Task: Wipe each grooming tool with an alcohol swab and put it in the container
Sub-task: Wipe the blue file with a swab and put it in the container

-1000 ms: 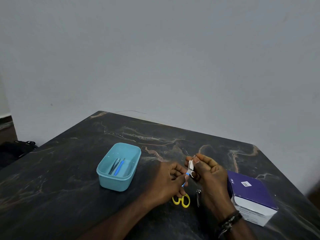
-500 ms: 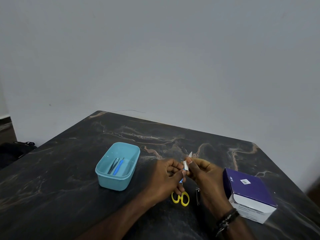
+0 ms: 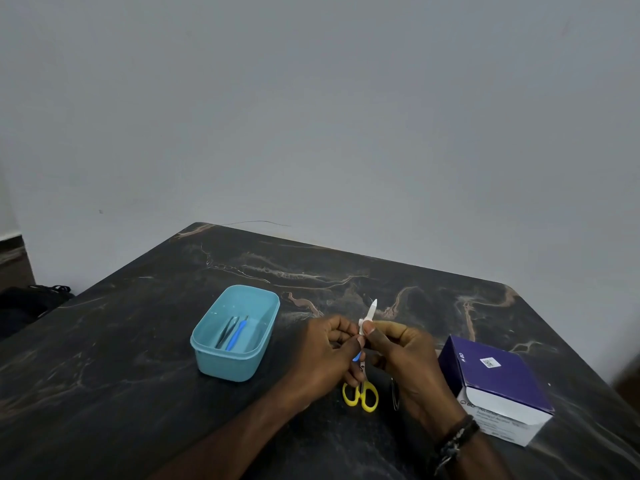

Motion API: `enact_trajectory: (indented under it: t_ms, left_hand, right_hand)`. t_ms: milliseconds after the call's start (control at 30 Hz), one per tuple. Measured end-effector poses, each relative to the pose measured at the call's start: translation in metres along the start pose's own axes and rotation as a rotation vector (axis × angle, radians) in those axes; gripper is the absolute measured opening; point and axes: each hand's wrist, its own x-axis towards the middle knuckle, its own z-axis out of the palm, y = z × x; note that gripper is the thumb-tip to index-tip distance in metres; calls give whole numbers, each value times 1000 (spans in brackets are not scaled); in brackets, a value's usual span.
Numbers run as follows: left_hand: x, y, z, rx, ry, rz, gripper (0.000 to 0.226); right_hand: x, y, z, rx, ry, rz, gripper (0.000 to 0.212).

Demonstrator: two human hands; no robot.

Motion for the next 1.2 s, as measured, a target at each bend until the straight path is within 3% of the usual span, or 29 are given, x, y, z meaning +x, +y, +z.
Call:
enact_trajectory:
  t_ms: [600, 933, 1200]
  left_hand:
    - [-3, 3, 2, 113, -17, 18, 8]
    - [-2, 7, 0, 0, 151, 38, 3]
    - [6, 16, -11, -336, 363, 46, 9]
  right_hand:
    - [7, 2, -5, 201, 222, -4, 16]
    - [7, -1, -7, 172, 172, 36, 16]
    - [0, -5, -4, 28, -82, 87, 13]
